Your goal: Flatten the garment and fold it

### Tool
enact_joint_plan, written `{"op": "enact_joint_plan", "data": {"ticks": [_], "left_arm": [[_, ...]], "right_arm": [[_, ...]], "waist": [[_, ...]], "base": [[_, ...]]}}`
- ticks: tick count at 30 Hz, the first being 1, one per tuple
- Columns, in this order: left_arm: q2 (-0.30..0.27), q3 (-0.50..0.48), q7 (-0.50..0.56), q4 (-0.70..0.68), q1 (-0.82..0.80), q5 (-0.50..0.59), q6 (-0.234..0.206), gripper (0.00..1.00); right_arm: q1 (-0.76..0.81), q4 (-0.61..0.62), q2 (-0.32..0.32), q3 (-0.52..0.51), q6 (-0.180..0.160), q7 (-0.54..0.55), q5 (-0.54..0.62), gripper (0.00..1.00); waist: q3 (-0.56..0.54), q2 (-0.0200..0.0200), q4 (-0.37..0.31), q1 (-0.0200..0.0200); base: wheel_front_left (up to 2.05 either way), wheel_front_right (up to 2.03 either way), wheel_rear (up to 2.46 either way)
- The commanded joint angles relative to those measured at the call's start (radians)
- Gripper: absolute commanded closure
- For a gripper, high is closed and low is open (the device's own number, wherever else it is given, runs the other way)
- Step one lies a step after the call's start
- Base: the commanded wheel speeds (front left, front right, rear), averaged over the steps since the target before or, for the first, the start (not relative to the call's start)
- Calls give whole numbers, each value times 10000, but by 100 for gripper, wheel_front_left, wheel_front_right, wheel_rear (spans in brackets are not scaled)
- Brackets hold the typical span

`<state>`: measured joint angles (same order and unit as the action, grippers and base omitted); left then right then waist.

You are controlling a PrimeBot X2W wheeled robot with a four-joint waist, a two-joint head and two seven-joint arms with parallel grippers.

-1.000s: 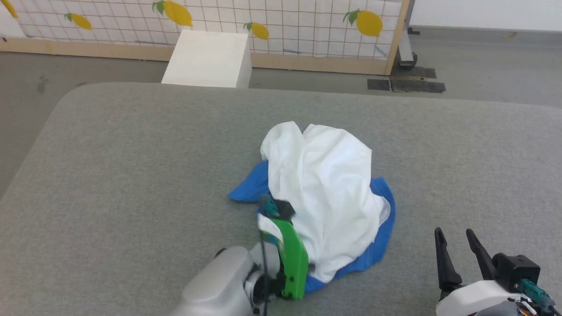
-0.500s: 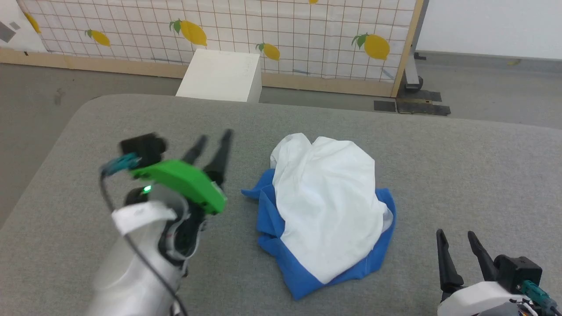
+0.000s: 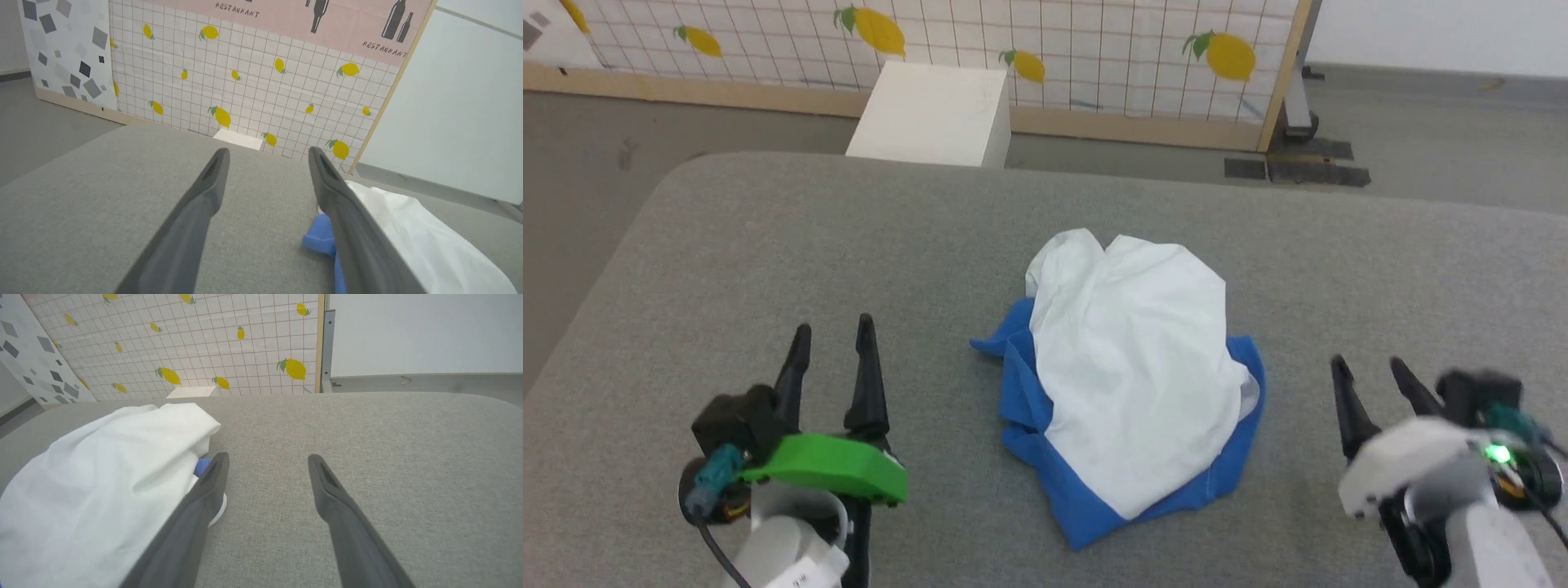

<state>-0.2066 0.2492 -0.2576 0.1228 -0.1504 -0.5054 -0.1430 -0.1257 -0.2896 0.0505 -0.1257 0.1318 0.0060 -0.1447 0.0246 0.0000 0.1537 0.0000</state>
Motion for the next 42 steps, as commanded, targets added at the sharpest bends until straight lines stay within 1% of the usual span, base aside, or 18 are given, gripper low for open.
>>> {"op": "enact_joint_plan", "data": {"ticks": [1,4,6,8,10,15,20,23,24,25,26,28,30,33,36,38,40,42], "left_arm": [[221,-174,-38,-172,298,227,3,0],[596,-325,-39,-318,500,490,140,0],[795,-396,-40,-354,493,660,274,0],[941,-470,-40,-376,470,844,381,0],[1091,-504,-40,-425,405,995,507,0],[1355,-650,-40,-449,257,1307,704,0],[1490,-754,-41,-380,225,1435,807,0],[1528,-744,-41,-282,204,1483,897,0],[1537,-755,-41,-251,198,1499,910,0],[1542,-759,-41,-220,204,1510,919,0],[1546,-768,-41,-191,216,1517,927,0],[1553,-787,-41,-129,243,1533,952,0],[1556,-812,-41,-75,285,1549,990,0],[1560,-853,-41,-6,383,1548,1038,0],[1561,-906,-41,48,513,1526,1056,0],[1561,-946,-41,94,617,1539,1082,0],[1562,-984,-41,159,717,1543,1103,0],[1562,-1035,-41,246,840,1539,1152,0]], "right_arm": [[-591,20,-3,163,-11,684,226,0],[-1581,-105,420,865,-11,2207,589,0],[-2140,-415,780,1354,-11,3523,543,0],[-2693,-674,1208,1918,-11,4563,561,0],[-3135,-880,1603,2426,-11,5227,550,0],[-3746,-1366,2139,3618,-11,5846,266,0],[-3756,-1820,2283,4520,-11,5953,-220,0],[-3681,-2062,2366,4791,-11,5912,-529,0],[-3662,-2144,2392,4811,-11,5884,-641,7],[-3662,-2162,2406,4805,-11,5767,-737,72],[-3681,-2154,2436,4764,-11,5593,-793,100],[-3722,-2118,2486,4520,-11,5236,-913,100],[-3749,-2049,2494,3966,-11,4773,-1016,100],[-3634,-1755,2315,2636,-11,3897,-1168,100],[-3142,-1180,1977,1271,-11,3233,-1152,100],[-2441,-508,1681,294,-11,3009,-985,100],[-1701,58,1327,-480,-11,3060,-816,100],[-543,680,732,-1316,-11,3470,-513,100]], "waist": [[318,0,-8,0],[619,0,149,0],[821,0,306,0],[1040,0,432,0],[1280,0,611,0],[1761,0,950,0],[1950,0,1142,0],[1945,0,1209,0],[1900,0,1205,0],[1851,0,1196,0],[1796,0,1175,0],[1661,0,1097,0],[1475,0,995,0],[1152,0,814,0],[814,0,605,0],[575,0,471,0],[384,0,354,0],[138,0,225,0]], "base": [[0,0,0],[0,0,0],[0,0,0],[0,0,0],[0,0,0],[0,0,0],[0,0,0],[0,0,0],[0,0,0],[0,0,0],[0,0,0],[0,0,0],[0,0,0],[0,0,0],[0,0,0],[0,0,0],[0,0,0],[0,0,0]]}}
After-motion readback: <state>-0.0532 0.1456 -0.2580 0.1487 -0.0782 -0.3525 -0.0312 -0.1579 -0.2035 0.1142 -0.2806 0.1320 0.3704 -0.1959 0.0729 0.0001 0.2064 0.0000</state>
